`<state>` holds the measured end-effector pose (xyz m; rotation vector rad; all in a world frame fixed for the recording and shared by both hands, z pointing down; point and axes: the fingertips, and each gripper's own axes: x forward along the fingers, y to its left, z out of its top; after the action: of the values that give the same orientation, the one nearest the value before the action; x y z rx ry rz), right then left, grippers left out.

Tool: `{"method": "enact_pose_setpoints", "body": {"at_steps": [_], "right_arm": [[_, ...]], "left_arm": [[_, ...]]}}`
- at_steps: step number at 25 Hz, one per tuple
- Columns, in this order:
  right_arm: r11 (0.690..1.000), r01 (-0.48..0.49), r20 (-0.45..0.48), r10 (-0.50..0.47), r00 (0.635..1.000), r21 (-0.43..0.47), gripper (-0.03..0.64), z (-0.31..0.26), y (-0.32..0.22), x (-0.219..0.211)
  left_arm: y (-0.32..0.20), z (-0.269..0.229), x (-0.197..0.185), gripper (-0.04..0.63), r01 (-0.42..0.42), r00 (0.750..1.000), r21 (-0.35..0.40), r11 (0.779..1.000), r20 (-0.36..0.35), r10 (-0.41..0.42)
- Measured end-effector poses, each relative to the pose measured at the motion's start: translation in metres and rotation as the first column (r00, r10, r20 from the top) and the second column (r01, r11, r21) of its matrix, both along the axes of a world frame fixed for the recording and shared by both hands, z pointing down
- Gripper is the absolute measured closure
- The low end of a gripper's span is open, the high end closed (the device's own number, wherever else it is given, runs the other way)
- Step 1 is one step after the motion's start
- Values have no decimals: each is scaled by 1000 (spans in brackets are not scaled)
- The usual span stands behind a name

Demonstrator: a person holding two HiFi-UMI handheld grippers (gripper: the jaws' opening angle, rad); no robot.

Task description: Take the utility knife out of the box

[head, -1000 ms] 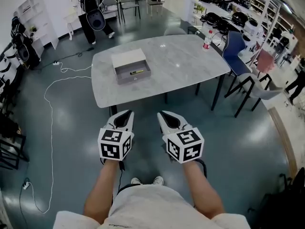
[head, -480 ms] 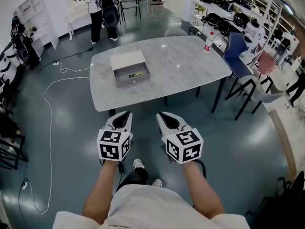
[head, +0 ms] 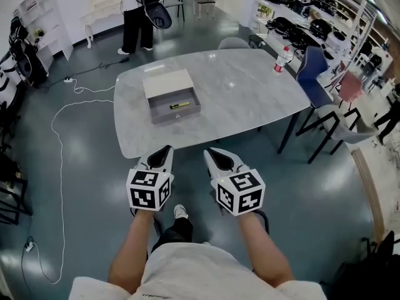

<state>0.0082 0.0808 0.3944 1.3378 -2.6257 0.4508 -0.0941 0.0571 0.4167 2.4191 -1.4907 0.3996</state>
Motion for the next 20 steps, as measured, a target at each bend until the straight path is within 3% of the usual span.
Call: {"method": "enact_pose_setpoints", "body": {"at_steps": [20], "right_arm": [[999,-4,-35,2,999,-54,612,12,-140,-41]], "left_arm": [[-137,14,-38,575,-21,1000,-53,998,-3,21]]}}
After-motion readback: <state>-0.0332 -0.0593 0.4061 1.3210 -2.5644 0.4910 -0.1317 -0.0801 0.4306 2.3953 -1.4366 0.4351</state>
